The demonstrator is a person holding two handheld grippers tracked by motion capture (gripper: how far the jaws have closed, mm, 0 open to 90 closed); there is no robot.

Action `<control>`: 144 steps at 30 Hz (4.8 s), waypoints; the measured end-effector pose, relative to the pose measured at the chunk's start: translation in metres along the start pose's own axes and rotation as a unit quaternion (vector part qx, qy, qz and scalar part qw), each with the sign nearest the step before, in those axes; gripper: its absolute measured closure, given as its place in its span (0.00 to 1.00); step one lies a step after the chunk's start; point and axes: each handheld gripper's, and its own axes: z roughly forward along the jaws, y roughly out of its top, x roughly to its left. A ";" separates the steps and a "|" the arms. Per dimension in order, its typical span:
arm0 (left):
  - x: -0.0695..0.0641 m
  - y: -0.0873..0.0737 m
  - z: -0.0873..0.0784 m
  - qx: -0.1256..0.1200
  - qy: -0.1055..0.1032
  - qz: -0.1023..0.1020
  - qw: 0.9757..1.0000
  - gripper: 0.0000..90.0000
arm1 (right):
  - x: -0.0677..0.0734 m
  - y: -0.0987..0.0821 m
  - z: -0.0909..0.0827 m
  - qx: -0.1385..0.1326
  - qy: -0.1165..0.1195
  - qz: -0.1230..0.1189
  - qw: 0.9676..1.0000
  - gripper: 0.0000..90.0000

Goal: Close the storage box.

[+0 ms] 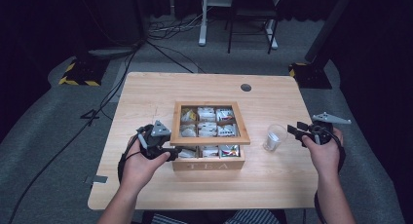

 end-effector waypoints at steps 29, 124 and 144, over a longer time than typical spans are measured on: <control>-0.004 -0.009 0.012 0.064 -0.011 0.028 0.998 0.49 | -0.037 -0.031 0.037 0.045 -0.012 0.015 0.999 0.50; 0.146 -0.096 0.032 -0.036 0.165 -0.115 0.979 0.21 | -0.043 -0.056 0.066 0.058 -0.021 -0.047 0.997 0.33; 0.149 -0.097 0.054 0.000 0.154 -0.134 0.979 0.21 | -0.043 -0.057 0.066 0.057 -0.020 -0.047 0.997 0.33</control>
